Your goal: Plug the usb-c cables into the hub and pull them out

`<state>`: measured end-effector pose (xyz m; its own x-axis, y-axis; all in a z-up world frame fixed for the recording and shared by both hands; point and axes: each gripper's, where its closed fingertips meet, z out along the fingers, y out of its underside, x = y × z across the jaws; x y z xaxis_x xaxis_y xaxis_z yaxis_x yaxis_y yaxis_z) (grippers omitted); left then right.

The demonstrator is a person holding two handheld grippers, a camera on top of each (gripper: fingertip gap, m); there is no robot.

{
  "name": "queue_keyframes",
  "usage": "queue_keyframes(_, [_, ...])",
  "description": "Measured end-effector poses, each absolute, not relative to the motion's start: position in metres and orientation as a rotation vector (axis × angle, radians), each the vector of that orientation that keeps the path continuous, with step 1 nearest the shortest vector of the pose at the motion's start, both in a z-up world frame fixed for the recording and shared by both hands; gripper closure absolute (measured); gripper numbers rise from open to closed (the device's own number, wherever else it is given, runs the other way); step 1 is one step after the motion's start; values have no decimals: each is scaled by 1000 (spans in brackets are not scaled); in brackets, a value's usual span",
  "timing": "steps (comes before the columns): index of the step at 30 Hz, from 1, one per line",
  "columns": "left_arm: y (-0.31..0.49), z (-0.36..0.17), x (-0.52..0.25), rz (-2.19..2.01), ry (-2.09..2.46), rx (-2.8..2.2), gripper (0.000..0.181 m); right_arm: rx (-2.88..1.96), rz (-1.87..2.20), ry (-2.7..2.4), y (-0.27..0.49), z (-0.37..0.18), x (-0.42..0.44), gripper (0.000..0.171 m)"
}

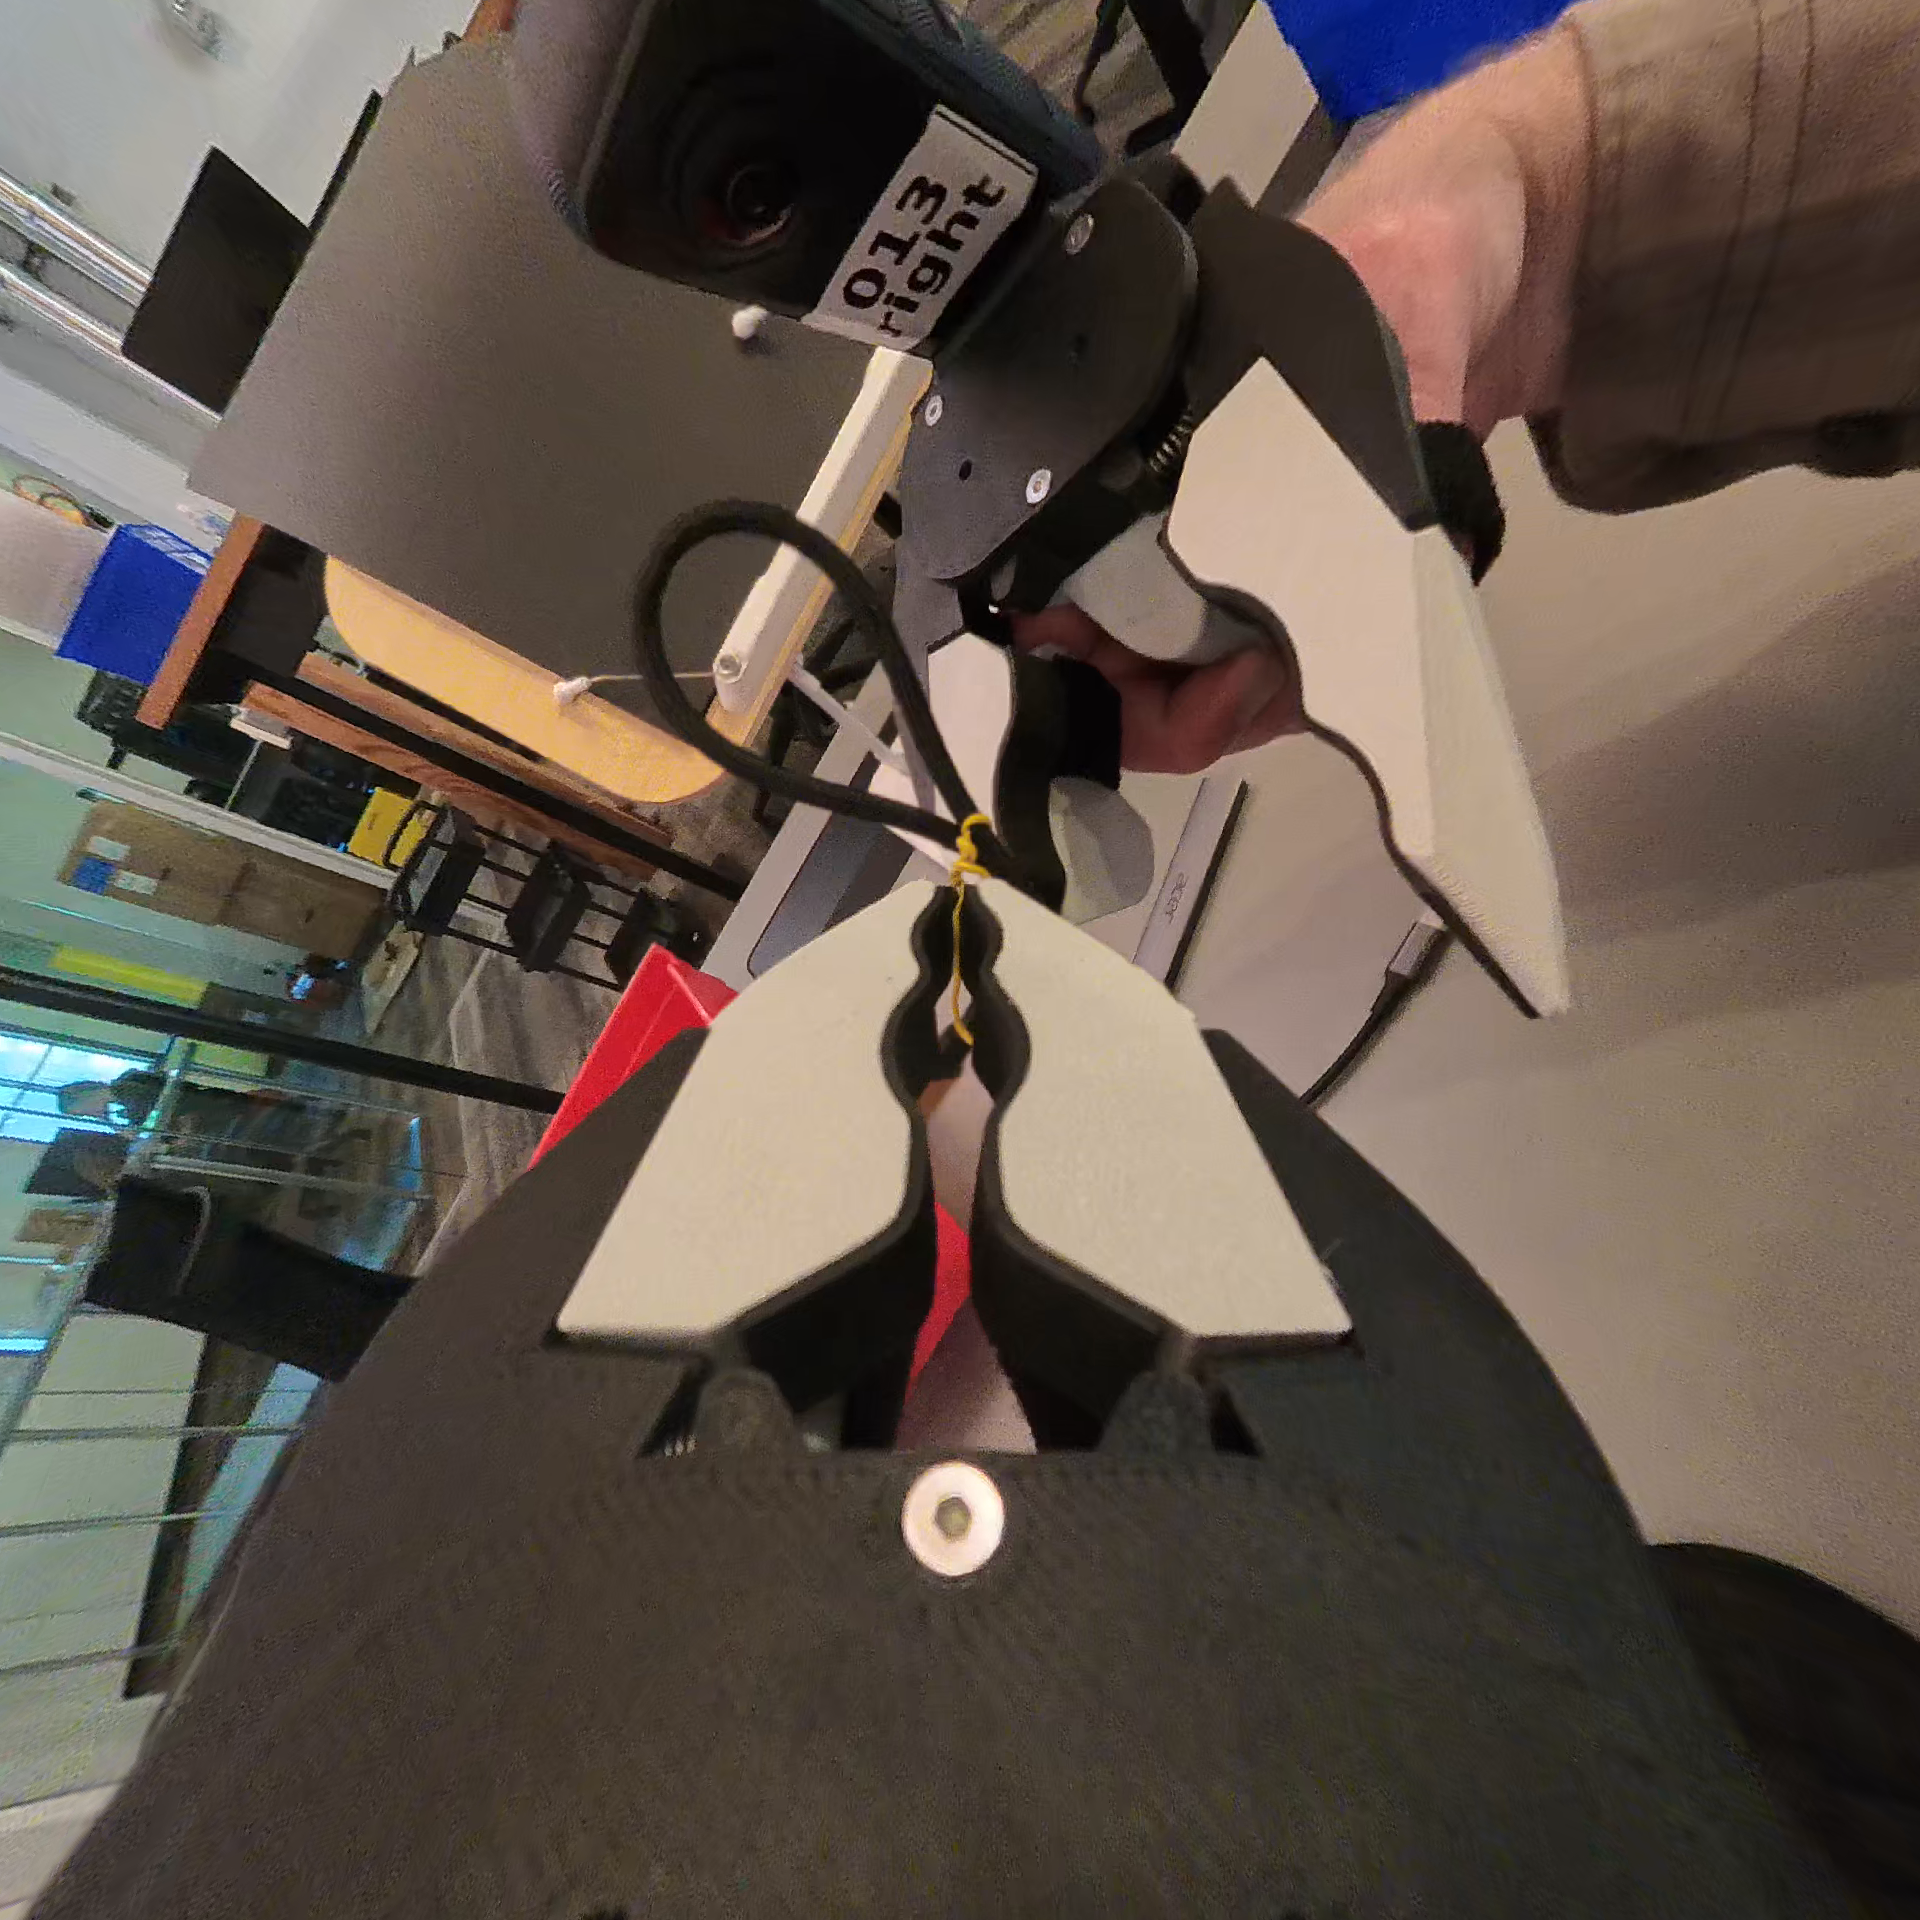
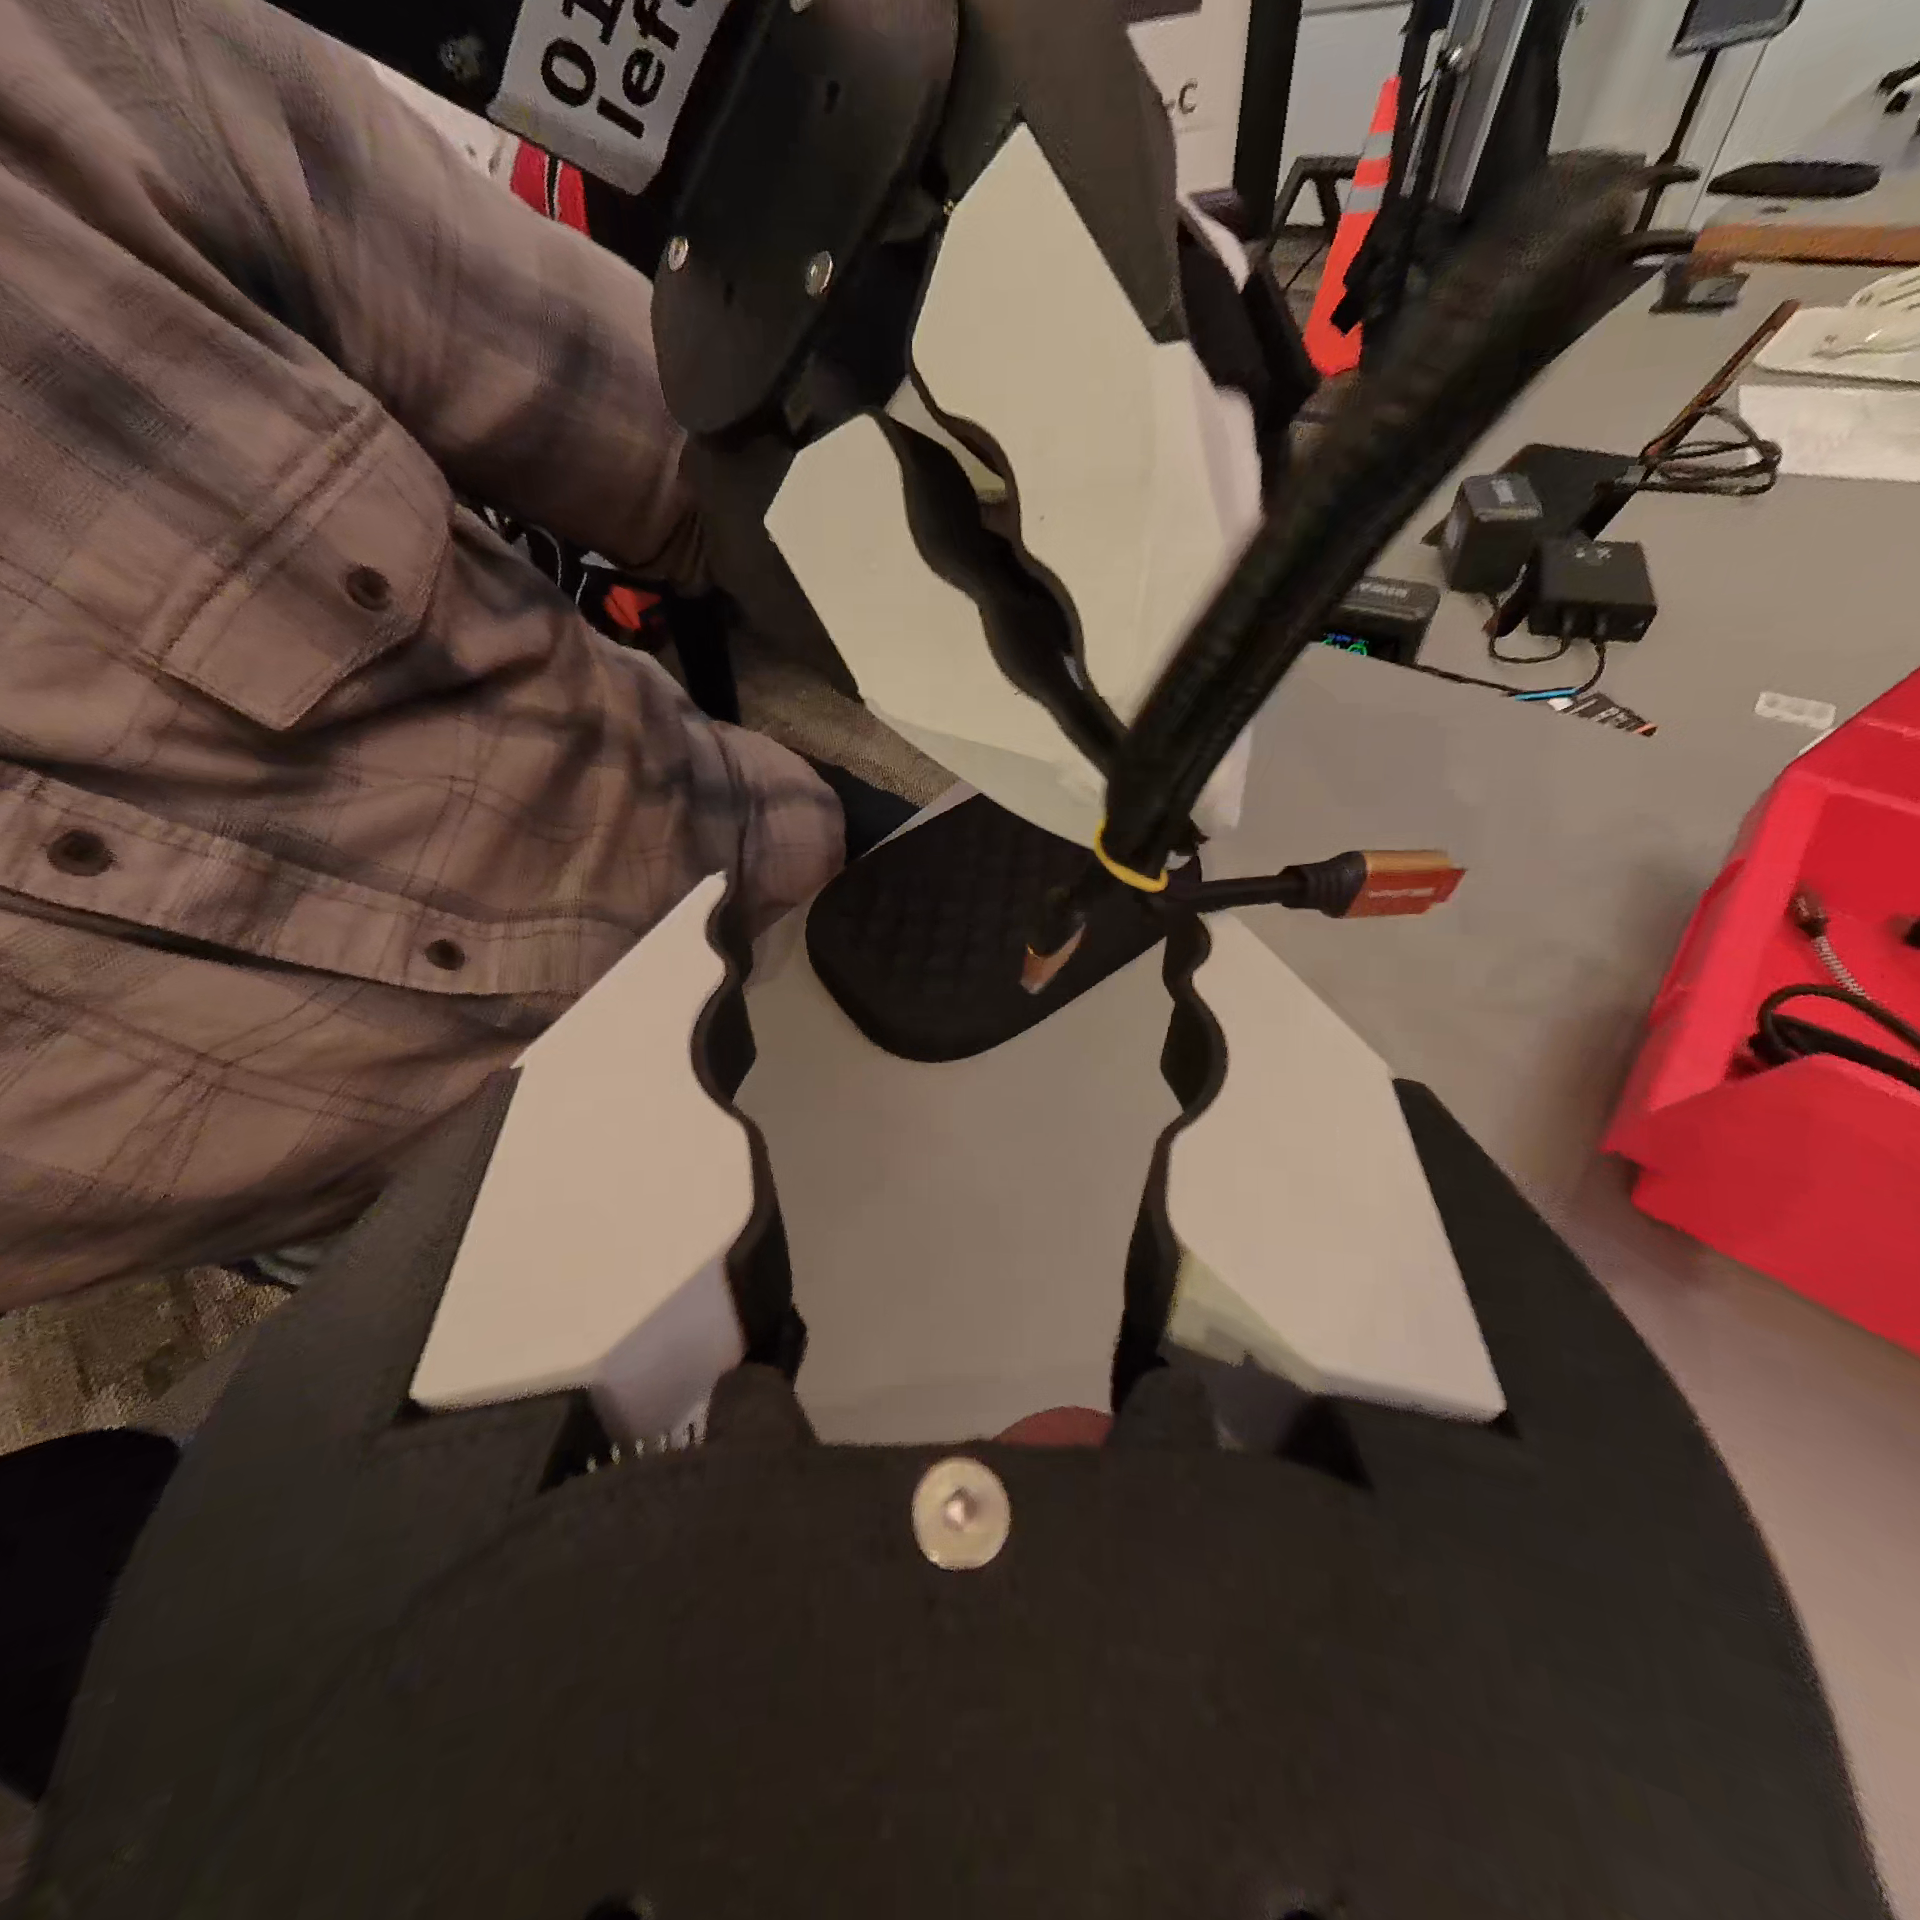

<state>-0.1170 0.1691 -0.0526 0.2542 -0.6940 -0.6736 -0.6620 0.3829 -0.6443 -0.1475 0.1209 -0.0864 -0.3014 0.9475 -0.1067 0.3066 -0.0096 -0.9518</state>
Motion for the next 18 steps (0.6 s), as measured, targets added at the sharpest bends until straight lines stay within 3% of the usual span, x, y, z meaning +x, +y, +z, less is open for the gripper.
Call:
queue_keyframes(2, [164,-52,-115,-100,1437,-1314,180,-1329,1296,-1611,130,-85,-151,82])
queue_keyframes(8, [169,-50,-118,-125,1408,-1353,180,-1350,1240,-1635,132,-91,-145,77])
queue_keyframes(18, [186,-49,-126,-92,1342,-1407,180,-1431,1100,-1595,151,-90,-143,117])
